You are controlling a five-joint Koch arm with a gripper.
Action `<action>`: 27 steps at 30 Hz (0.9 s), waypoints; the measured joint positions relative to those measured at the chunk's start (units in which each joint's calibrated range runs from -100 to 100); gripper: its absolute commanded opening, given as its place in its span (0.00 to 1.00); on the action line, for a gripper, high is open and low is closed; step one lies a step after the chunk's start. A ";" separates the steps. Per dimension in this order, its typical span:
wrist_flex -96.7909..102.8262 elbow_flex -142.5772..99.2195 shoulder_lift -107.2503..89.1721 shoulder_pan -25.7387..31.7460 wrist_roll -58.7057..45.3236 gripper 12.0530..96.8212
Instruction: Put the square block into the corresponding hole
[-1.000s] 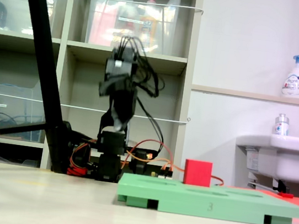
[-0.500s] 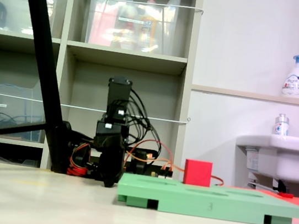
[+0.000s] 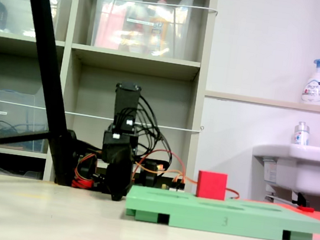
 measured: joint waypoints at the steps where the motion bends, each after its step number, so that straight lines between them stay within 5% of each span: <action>1: 0.00 0.00 0.00 0.00 0.05 0.42; 14: 0.10 0.00 0.00 0.63 7.57 0.51; 27: 1.86 -0.88 0.00 1.07 -8.94 0.48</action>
